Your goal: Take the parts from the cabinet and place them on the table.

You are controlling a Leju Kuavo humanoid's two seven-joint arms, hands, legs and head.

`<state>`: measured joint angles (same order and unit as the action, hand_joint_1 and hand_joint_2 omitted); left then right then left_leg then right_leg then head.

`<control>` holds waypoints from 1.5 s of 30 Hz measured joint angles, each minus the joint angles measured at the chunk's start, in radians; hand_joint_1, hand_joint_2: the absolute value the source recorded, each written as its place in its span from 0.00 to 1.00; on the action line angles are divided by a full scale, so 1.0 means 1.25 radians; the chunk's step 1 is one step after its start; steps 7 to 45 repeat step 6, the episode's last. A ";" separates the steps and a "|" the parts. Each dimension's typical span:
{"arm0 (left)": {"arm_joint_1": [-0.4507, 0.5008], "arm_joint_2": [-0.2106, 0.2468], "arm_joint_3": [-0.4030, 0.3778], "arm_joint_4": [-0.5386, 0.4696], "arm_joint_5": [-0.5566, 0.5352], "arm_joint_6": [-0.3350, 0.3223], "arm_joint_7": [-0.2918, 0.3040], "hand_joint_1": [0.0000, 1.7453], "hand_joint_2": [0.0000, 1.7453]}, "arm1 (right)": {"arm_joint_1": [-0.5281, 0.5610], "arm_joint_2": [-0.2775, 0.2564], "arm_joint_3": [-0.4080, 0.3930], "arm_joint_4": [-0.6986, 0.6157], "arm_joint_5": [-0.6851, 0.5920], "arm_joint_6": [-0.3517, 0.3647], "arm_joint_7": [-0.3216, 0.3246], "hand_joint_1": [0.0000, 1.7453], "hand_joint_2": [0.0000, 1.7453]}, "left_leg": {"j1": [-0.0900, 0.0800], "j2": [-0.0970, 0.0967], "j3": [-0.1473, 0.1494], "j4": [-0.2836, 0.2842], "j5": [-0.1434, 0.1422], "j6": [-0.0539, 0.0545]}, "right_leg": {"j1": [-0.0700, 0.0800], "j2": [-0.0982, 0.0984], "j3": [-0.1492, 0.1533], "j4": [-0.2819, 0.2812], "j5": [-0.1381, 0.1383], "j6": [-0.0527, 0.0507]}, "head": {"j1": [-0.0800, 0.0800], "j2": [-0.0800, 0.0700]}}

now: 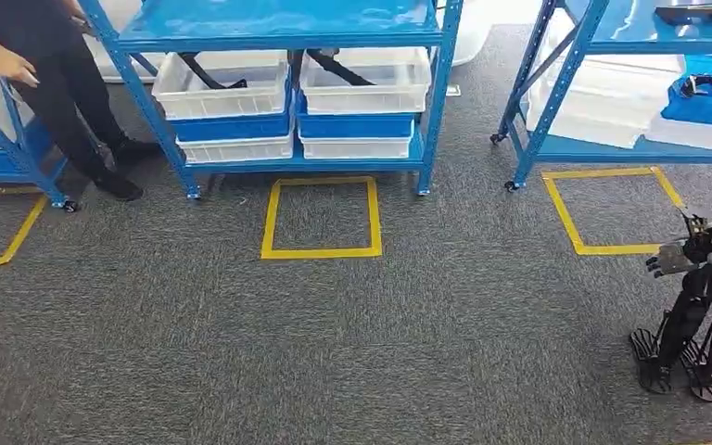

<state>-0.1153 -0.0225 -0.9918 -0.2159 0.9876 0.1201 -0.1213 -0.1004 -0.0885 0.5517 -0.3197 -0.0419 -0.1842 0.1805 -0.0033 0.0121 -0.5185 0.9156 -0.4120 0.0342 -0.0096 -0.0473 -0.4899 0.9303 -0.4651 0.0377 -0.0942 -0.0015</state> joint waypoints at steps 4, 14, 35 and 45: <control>-0.002 0.002 -0.008 0.000 0.001 -0.010 0.000 0.00 1.00 | 0.002 0.010 0.043 0.009 0.003 0.024 0.002 0.00 1.00 | 0.007 -0.004 0.007 -0.006 0.004 0.015 | -0.005 0.029 -0.074 0.164 -0.091 0.014 | 0.001 0.000; -0.002 0.001 -0.013 0.000 0.001 -0.018 0.000 0.00 1.00 | 0.002 0.013 0.062 0.013 0.008 0.040 0.003 0.00 1.00 | 0.007 -0.009 0.008 -0.006 0.002 0.017 | -0.006 0.029 -0.135 0.271 -0.119 0.019 | 0.001 0.000; -0.002 0.001 -0.013 0.000 0.001 -0.018 0.000 0.00 1.00 | 0.002 0.013 0.062 0.013 0.008 0.040 0.003 0.00 1.00 | 0.007 -0.009 0.008 -0.006 0.002 0.017 | -0.006 0.029 -0.135 0.271 -0.119 0.019 | 0.001 0.000; -0.002 0.001 -0.013 0.000 0.001 -0.018 0.000 0.00 1.00 | 0.002 0.013 0.062 0.013 0.008 0.040 0.003 0.00 1.00 | 0.007 -0.009 0.008 -0.006 0.002 0.017 | -0.006 0.029 -0.135 0.271 -0.119 0.019 | 0.001 0.000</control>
